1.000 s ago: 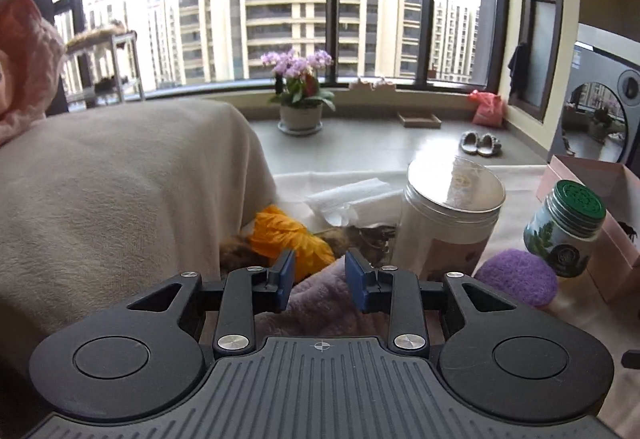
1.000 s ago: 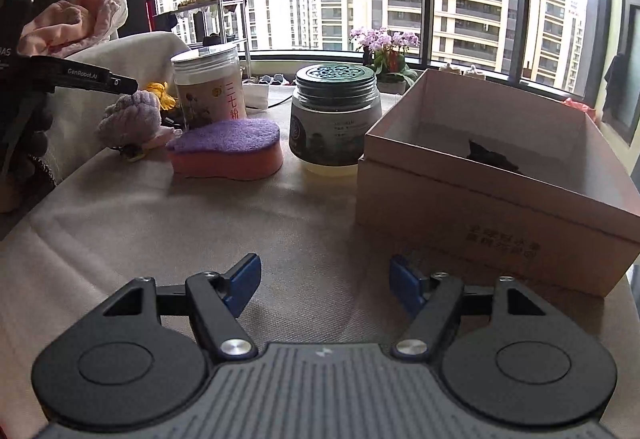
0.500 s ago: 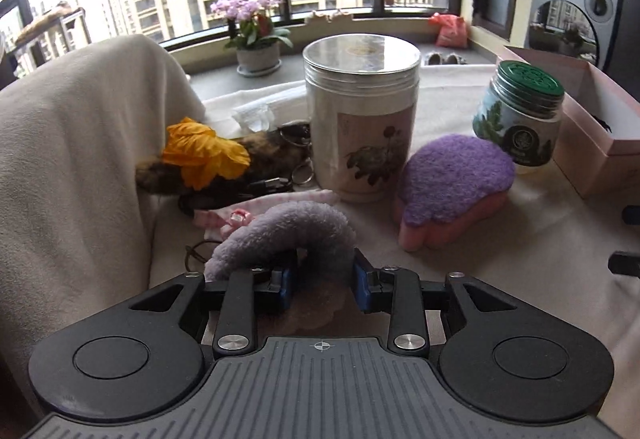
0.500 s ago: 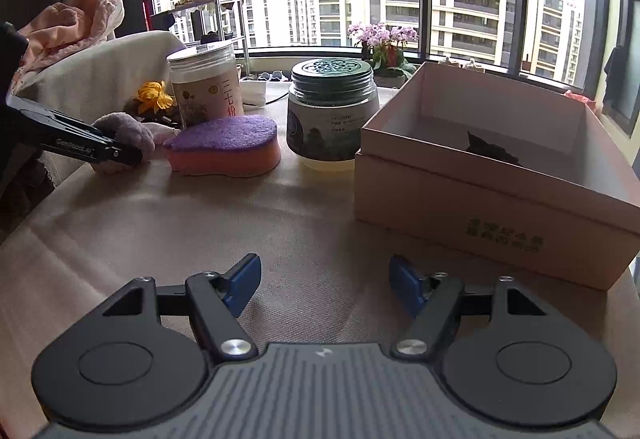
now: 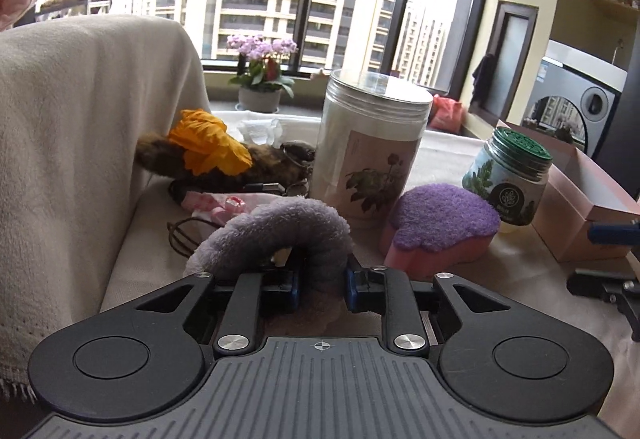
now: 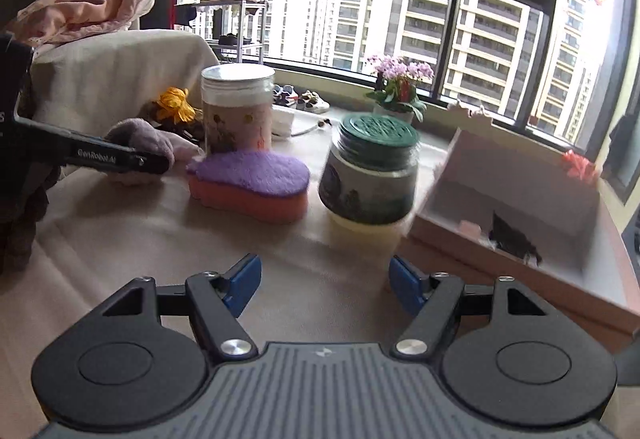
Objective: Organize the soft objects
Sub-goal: 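Grasp the purple sponge with the right tool and lift it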
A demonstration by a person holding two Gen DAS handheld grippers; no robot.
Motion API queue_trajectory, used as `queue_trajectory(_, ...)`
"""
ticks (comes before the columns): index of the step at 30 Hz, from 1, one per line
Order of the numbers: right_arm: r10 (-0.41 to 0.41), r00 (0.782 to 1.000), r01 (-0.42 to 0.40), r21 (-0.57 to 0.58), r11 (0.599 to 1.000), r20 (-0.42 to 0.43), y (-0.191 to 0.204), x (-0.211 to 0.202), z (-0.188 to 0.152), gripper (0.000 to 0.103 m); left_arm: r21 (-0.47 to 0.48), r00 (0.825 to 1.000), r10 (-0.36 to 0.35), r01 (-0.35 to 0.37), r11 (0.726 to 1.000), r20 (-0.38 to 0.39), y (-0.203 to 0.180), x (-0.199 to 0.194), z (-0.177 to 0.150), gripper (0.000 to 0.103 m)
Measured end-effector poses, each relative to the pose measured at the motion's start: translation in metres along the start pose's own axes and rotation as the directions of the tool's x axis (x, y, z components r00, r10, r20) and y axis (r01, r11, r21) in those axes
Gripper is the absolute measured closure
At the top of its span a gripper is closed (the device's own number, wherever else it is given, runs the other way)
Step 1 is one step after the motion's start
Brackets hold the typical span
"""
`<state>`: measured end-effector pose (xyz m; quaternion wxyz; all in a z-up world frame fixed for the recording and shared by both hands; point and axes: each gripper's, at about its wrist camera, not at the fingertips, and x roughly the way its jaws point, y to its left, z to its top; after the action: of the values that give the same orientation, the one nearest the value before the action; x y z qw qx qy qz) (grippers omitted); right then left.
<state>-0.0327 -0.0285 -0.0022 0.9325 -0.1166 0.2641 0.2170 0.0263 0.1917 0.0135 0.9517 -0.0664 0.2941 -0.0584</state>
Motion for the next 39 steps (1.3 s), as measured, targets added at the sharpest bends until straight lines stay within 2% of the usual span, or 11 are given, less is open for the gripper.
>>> queue_trajectory(6, -0.016, 0.999, 0.021, -0.124, 0.992, 0.039, 0.051, 0.039, 0.039, 0.032, -0.026, 1.000, -0.019, 0.019, 0.999, 0.013, 0.003, -0.002, -0.001, 0.079)
queue_trajectory(10, -0.032, 0.998, 0.042, -0.213, 0.976, 0.052, 0.084, 0.067, 0.048, 0.032, -0.054, 0.999, -0.038, 0.039, 0.998, 0.018, 0.008, -0.002, -0.002, 0.079)
queue_trajectory(13, -0.039, 0.999, 0.046, -0.261, 0.964, 0.031, 0.096, 0.083, 0.048, 0.032, -0.075, 0.998, -0.052, 0.053, 0.996, 0.020, 0.012, -0.002, -0.003, 0.079)
queue_trajectory(18, -0.065, 0.998, 0.061, -0.257, 0.964, -0.007, 0.087, 0.085, 0.044, 0.035, -0.082, 0.998, -0.057, 0.059, 0.995, 0.019, 0.012, -0.002, -0.004, 0.079)
queue_trajectory(21, -0.040, 0.999, 0.034, -0.223, 0.974, -0.026, 0.073, 0.072, 0.038, 0.035, -0.086, 0.998, -0.061, 0.062, 0.994, 0.019, 0.012, -0.003, -0.004, 0.079)
queue_trajectory(25, -0.064, 0.997, 0.052, -0.223, 0.973, -0.044, 0.068, 0.059, 0.026, 0.035, -0.092, 0.998, -0.066, 0.067, 0.993, 0.019, 0.013, -0.002, -0.004, 0.079)
queue_trajectory(30, -0.096, 0.990, 0.080, -0.146, 0.986, -0.100, 0.058, 0.049, 0.021, 0.035, -0.100, 0.997, -0.071, 0.073, 0.992, 0.020, 0.014, -0.003, -0.005, 0.079)
queue_trajectory(32, -0.052, 0.990, 0.046, -0.048, 0.998, -0.130, 0.050, 0.044, 0.025, 0.034, -0.105, 0.997, -0.075, 0.077, 0.991, 0.020, 0.015, -0.003, -0.005, 0.079)
queue_trajectory(35, 0.011, 0.992, 0.002, 0.106, 0.994, -0.123, 0.040, 0.035, 0.034, 0.030, -0.106, 0.997, -0.075, 0.077, 0.991, 0.020, 0.015, -0.003, -0.005, 0.079)
queue_trajectory(39, 0.006, 0.992, 0.026, 0.245, 0.969, -0.130, 0.033, 0.045, 0.049, 0.026, -0.108, 0.997, -0.076, 0.078, 0.991, 0.020, 0.015, -0.003, -0.006, 0.079)
